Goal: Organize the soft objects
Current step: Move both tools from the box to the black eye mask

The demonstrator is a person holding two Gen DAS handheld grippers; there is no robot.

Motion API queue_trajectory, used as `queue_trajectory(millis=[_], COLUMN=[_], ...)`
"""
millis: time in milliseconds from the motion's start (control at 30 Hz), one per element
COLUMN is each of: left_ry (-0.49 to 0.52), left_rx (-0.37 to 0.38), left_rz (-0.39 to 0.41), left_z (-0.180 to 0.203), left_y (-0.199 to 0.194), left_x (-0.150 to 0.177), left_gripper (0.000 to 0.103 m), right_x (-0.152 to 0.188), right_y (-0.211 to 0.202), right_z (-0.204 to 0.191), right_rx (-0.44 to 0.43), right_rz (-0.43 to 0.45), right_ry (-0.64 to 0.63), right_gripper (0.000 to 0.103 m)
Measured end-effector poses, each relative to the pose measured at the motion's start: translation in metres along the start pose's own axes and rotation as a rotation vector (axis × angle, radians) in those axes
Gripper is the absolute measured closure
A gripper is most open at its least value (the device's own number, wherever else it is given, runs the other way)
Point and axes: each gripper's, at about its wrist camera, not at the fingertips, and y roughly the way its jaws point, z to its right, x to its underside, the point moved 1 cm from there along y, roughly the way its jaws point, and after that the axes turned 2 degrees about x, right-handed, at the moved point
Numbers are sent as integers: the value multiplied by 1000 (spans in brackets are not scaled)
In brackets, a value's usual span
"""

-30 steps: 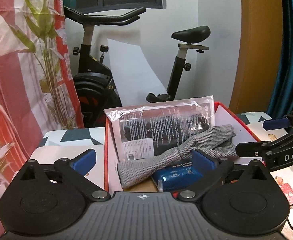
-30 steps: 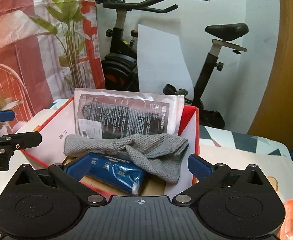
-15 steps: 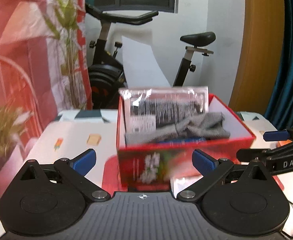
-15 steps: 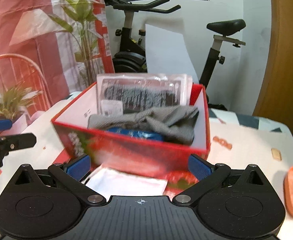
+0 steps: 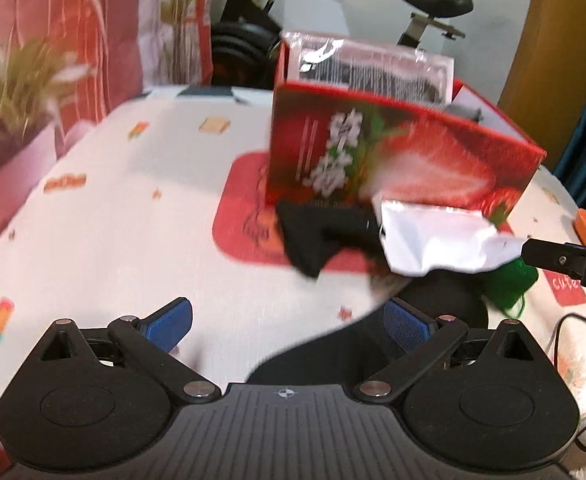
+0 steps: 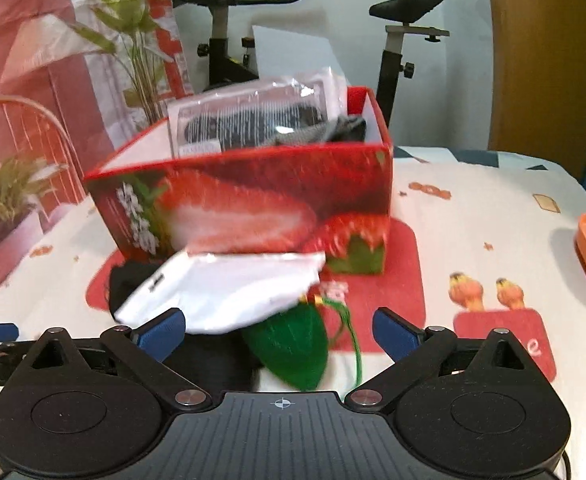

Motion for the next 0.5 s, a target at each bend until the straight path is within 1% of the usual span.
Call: queue_trajectory(millis=[233,433,500], left_ry=[-54,-51,-28], left_rx=[2,0,-14], left_rz=[-100,-157,-155], left_z=[-2,1,6], left_y=[15,28,29], left_x=[29,36,37], left_gripper=[0,0,0], right_x=[29,32,33], right_y=[3,4,5], right_z=[-8,-21,-25], right_rx=[-8,-36,-47], right_rz=[-61,-61,-66], right_ry=[-67,-127,-143], right_gripper=[4,3,3])
